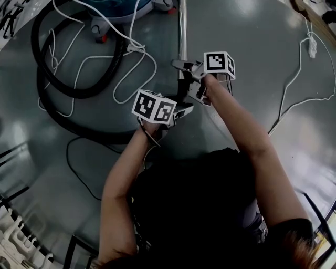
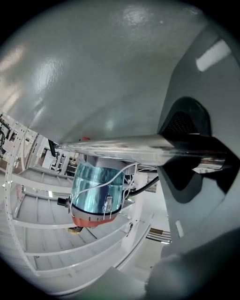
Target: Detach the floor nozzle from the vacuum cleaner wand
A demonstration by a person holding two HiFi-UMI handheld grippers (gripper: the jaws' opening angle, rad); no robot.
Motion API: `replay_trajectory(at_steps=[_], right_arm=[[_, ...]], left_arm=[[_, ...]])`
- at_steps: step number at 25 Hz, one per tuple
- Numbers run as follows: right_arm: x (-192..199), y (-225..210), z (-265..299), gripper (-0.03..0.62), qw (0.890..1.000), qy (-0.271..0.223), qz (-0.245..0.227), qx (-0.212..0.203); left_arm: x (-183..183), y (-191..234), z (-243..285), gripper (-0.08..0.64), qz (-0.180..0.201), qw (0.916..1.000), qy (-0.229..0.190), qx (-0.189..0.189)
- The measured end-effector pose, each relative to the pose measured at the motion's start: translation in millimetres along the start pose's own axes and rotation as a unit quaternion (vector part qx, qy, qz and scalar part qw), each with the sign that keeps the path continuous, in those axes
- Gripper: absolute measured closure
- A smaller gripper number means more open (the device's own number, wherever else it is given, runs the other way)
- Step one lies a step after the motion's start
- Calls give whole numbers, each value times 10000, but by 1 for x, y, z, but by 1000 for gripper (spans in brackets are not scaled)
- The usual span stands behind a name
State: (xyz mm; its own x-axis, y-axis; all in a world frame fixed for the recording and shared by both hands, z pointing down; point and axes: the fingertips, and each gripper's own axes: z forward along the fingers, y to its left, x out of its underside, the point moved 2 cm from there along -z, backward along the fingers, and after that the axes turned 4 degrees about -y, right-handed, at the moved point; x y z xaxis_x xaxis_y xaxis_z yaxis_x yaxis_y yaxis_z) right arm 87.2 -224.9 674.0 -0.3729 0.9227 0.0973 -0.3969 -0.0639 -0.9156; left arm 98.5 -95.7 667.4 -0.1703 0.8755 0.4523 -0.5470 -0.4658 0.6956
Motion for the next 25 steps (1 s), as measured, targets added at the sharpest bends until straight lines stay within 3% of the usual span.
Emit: replay_trajectory(at_steps=[2, 5, 9, 16, 18, 21, 23, 25], right_arm=[[3, 4, -1, 445, 10000, 0, 16, -51], [6, 7, -6, 439, 9997, 195, -117, -134], [13, 3, -12, 439, 9980, 562, -285, -65], [22, 0, -19, 442, 9983, 489, -273, -180], [23, 2, -20, 440, 9976, 524, -349, -298], [24, 6, -20, 437, 9966, 559, -418, -448], [24, 10, -20, 434, 9956, 537, -408, -643], [24, 17, -20, 433, 9933, 552, -426, -917]], left_arm=[[0, -9, 6, 368, 56, 9993, 140, 356], [-1, -20, 9, 393, 48, 9987, 43, 505], [7, -24, 11, 397, 109, 9995, 87, 300], [22, -30, 12, 399, 362, 9988, 308, -142], [23, -32, 9, 400, 284, 9991, 297, 115], [23, -38, 4, 403, -18, 9962, 112, 860], [20, -42, 0, 405, -237, 9900, -9, 1389], [18, -49, -6, 411, -564, 9765, -40, 2079]])
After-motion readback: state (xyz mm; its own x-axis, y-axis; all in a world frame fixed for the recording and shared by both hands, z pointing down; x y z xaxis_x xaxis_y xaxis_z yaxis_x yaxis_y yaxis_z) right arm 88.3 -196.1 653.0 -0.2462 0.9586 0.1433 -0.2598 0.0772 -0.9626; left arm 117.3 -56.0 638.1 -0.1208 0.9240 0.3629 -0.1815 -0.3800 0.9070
